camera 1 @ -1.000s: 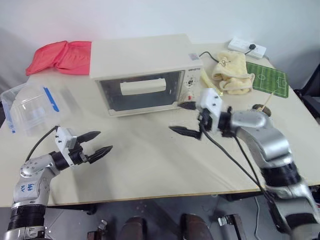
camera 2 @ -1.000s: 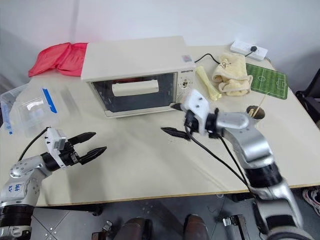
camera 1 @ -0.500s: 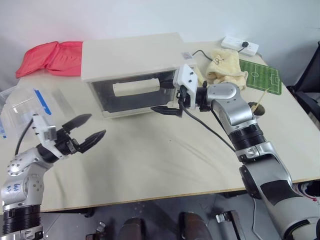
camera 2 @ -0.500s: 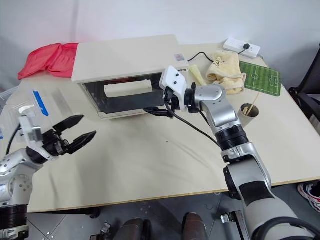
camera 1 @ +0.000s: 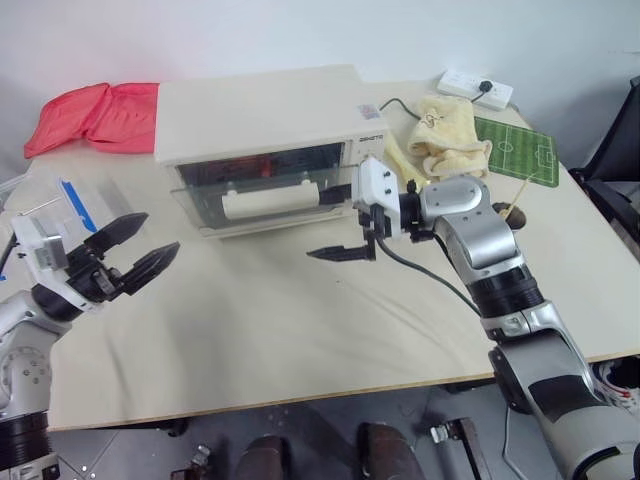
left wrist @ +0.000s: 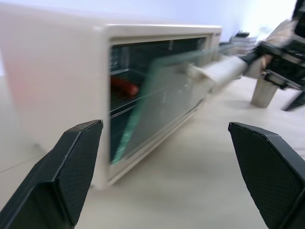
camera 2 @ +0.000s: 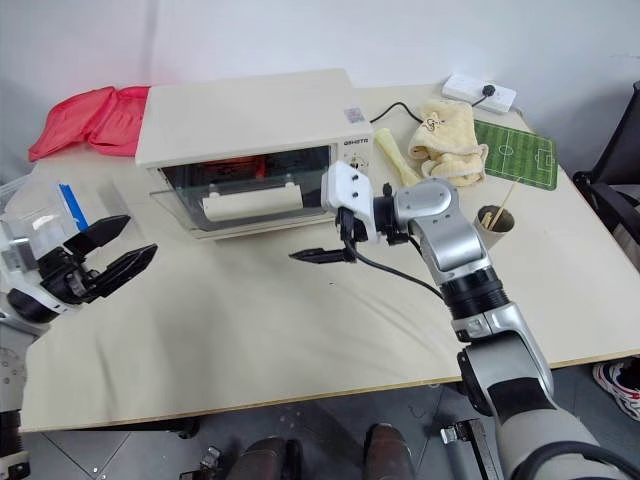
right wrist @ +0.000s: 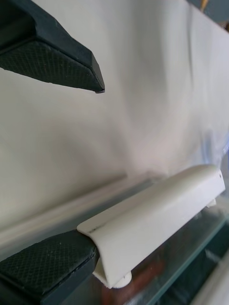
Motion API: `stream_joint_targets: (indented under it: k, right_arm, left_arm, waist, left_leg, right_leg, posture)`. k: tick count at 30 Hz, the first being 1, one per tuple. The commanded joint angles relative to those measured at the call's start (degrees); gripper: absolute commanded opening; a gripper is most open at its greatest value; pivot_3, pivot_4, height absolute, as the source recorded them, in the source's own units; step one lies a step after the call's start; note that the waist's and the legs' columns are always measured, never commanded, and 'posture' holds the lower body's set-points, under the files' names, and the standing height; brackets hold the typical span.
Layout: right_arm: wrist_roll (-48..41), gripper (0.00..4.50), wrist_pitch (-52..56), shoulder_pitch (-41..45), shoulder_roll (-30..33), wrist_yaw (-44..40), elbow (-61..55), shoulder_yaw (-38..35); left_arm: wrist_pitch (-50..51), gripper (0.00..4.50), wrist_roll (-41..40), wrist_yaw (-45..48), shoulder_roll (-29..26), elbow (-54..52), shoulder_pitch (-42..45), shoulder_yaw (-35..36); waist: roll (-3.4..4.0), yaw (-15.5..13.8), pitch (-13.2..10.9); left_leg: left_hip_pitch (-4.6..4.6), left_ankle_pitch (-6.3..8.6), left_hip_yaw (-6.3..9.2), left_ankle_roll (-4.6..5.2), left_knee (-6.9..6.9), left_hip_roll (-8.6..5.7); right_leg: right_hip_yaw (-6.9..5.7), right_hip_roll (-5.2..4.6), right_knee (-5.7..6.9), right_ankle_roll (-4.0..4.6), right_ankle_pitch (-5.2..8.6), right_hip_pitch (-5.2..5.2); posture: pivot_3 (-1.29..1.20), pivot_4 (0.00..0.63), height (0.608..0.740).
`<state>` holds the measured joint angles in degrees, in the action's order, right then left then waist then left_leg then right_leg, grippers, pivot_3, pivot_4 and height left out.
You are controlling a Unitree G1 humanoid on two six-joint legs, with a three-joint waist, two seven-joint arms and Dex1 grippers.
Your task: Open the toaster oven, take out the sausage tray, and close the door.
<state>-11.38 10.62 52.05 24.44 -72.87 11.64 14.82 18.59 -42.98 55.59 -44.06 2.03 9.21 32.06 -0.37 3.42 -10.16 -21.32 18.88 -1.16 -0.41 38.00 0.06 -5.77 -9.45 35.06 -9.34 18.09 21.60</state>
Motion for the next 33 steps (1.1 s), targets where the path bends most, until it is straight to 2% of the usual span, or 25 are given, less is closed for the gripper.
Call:
stream_joint_targets:
  k: [1,8,14,24,33]
  right_arm:
    - [-1.2,4.50,0.6,-0.5,-0.3,-0.4,-6.4,0.5]
    - [-1.3,4.50,2.7,-2.5,-0.3,1.3,-9.6,0.6]
    - [-1.4,4.50,4.4,-3.9,-0.3,2.8,-12.4,0.5]
    - [-1.1,4.50,8.9,-6.5,1.9,5.0,-16.9,0.3]
    - [2.3,4.50,19.5,-8.6,8.7,6.4,-20.1,3.0]
  left_arm:
    - [0.0,3.91,-1.7,3.7,-2.0,2.4,2.1,1.9]
    - [0.4,1.85,1.1,10.4,-3.6,11.5,12.4,-4.2]
    - [-4.2,0.02,5.7,15.2,-2.3,25.6,25.9,-9.5]
    - [-7.2,0.02,12.7,21.8,-1.3,36.1,33.1,-16.8]
    - [-7.1,0.02,14.1,21.3,0.5,34.7,33.6,-17.3]
  waist:
    - [0.01,-0.1,0.0]
    - [-0.01,-0.4,0.0]
    - [-0.09,-0.3,-0.1]
    - [-0.13,-0.3,-0.1]
    - [-0.16,-0.9,-0.1]
  left_leg:
    - [0.00,0.00,-0.07,0.00,0.01,-0.01]
    - [-0.01,0.00,-0.34,-0.01,0.03,0.01]
    - [0.00,0.00,-0.39,-0.01,0.05,-0.01]
    - [-0.01,0.02,-0.40,-0.01,-0.01,0.00]
    - [-0.03,0.03,-0.37,0.00,0.18,-0.01]
  right_leg:
    - [0.00,0.00,0.00,0.00,0.00,0.00]
    - [-0.15,0.00,0.05,0.02,0.00,-0.02]
    - [-0.23,0.00,0.06,0.02,0.00,-0.02]
    - [-0.38,-0.02,0.12,0.02,0.00,0.05]
    - [-0.38,-0.05,0.31,0.02,0.00,0.03]
  posture:
    - [0.00,0.150,0.740]
    - [0.00,0.150,0.740]
    - [0.00,0.150,0.740]
    - [0.00,0.150,0.740]
    - [0.00,0.150,0.740]
